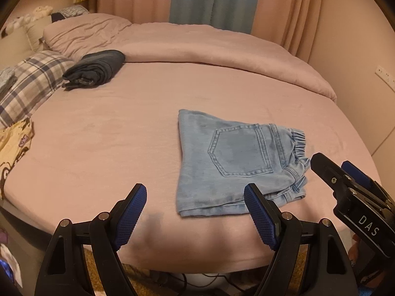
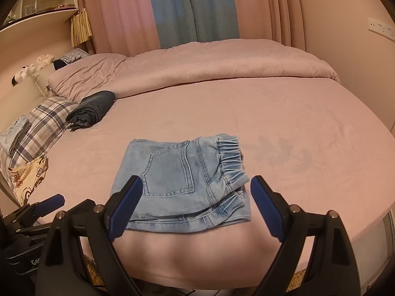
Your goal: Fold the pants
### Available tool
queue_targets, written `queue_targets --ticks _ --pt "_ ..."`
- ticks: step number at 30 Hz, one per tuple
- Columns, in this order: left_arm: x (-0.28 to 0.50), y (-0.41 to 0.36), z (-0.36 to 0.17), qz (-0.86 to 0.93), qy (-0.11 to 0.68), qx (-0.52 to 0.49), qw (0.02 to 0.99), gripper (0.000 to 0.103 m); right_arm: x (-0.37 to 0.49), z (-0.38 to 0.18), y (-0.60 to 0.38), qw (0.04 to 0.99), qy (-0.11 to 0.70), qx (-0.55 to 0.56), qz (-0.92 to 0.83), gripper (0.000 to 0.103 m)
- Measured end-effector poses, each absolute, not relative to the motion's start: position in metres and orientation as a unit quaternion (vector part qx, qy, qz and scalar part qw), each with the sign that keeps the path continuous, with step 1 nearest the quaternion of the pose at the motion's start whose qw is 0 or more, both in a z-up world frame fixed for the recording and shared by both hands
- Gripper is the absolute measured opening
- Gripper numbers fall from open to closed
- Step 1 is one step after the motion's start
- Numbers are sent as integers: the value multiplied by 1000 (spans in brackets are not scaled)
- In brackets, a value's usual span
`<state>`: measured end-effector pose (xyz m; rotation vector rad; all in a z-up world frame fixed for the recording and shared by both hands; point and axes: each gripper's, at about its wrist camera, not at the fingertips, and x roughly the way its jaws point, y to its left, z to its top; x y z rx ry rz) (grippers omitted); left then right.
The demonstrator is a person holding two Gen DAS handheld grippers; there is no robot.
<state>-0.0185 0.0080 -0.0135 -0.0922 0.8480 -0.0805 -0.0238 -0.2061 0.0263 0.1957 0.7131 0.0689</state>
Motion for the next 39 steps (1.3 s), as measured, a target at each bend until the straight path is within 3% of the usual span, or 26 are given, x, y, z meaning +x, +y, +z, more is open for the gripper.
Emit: queue_targets --ticks 39 --pt "-17 8 -16 -39 412 -40 909 81 -22 20 -195 930 360 77 16 90"
